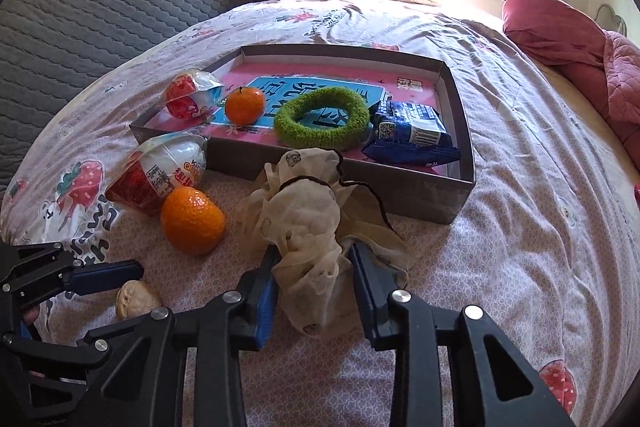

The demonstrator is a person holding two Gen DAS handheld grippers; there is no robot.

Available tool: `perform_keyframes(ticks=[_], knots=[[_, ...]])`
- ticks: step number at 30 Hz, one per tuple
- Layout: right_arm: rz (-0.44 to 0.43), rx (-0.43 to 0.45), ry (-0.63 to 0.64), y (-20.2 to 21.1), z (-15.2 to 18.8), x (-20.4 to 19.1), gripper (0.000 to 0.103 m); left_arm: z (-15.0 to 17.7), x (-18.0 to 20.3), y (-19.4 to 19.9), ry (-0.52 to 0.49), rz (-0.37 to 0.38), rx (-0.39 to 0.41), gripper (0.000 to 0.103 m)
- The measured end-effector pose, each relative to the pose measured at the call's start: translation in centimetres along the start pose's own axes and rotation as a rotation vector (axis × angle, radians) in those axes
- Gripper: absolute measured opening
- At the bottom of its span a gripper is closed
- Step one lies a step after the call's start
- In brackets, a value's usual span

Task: Organize objects
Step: 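Lower the left tool over the walnut while the right tool grips the white scrunchie, then carry the walnut and white scrunchie over the grey tray with both tools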

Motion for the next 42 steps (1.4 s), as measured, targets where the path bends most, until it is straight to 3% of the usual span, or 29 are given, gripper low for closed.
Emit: perform_keyframes(ticks=[6,12,28,42], knots=[[-0.026,-0.002,-0.027,0.1,0.1,0.1,0.018,-0.1,0.2,0.0,-0.005,0.004,0.007,0.035],[-0.038,0.005,-0.043,0.7,0.4,0.3,0.015,-0.1,0.3,0.6,0.001,0.036,0.013,0.035],[-0.105,0.068,-0.05,3.7,0.0,-0.3,0.013,-0.4,0.5,2.8,-0.018,0.022,0.058,0.035],[-0.124,0.15,-0.014,7.0,-1.3,-2.2,0.013,-2.7,-0.6,5.3,0.0,-0.001,0.125,0.035]])
Point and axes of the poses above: each gripper's, at about its wrist camera, not at the fingertips, and y roughly against the way its jaws point, x to its right, z to its underside, the point moved 9 cm from there along -y, roughly the way its jaws point, and after that the axes turned 7 degrees about -x, right-handed, at the moved point
